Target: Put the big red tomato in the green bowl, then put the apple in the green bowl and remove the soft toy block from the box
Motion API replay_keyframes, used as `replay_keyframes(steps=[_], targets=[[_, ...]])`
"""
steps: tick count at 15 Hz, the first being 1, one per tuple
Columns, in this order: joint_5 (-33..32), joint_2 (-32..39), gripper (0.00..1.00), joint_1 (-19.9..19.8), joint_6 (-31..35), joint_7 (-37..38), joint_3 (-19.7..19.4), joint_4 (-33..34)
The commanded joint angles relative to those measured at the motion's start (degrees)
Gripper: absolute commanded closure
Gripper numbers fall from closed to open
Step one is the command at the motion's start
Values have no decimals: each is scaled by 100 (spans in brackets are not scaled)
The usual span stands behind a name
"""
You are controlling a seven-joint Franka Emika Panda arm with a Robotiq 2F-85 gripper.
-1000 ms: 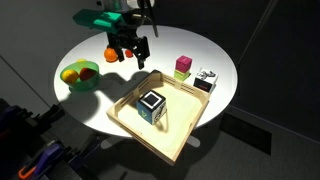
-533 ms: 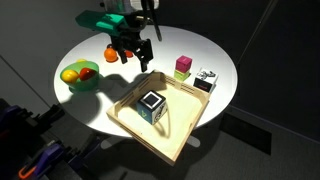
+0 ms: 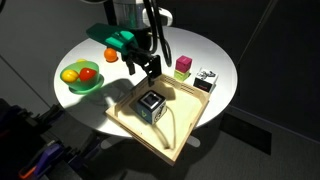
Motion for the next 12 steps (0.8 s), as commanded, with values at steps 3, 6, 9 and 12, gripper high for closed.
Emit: replay_keyframes(steps=[3,6,9,12], targets=[[445,335,0,-208,75,-303,82,243],[550,439,0,-256,113,-300,53,305],[616,556,0,-341,120,-290,36,376],[619,687,0,-421,96,-274,28,437]])
